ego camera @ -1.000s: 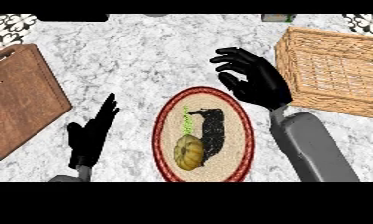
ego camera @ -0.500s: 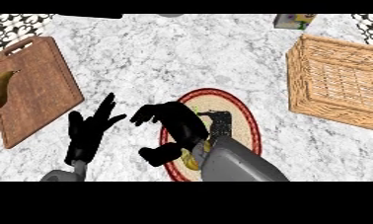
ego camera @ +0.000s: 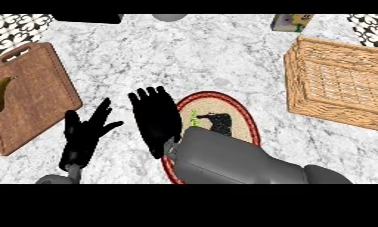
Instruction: Pick the squash from the placemat and place it in the basket
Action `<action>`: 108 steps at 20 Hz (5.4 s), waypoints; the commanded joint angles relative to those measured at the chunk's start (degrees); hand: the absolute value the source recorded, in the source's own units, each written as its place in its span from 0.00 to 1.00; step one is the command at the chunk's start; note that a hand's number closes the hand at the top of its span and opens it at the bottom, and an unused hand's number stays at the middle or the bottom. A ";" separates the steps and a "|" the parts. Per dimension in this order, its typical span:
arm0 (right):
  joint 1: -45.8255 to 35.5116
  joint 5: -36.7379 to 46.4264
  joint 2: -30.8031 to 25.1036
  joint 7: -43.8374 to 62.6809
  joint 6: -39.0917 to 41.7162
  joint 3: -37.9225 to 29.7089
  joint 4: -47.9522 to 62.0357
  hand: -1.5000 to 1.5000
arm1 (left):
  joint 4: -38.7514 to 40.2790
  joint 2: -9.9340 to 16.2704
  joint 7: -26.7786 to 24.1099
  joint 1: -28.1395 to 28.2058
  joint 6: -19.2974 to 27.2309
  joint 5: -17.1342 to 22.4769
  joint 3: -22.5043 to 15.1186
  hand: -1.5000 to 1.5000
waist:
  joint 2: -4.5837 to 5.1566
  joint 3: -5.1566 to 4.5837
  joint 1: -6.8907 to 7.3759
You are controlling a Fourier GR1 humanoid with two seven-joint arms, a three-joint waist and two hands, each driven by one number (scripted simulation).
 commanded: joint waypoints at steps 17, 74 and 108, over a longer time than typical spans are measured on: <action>-35.00 -35.65 0.12 30.32 43.82 -4.70 5.56 0.00 | 0.64 1.94 3.85 3.06 0.19 -0.73 -0.74 0.50 | 0.66 -0.23 -0.31; -15.35 -37.34 0.13 29.87 19.73 25.47 0.48 0.00 | -4.34 0.78 6.30 7.44 0.40 -1.65 2.68 0.50 | 1.64 0.23 -3.50; -3.80 -20.22 -5.58 19.84 14.88 24.69 2.63 1.00 | -5.62 1.08 5.72 9.40 -2.03 -2.54 6.32 0.50 | 1.56 0.31 -4.20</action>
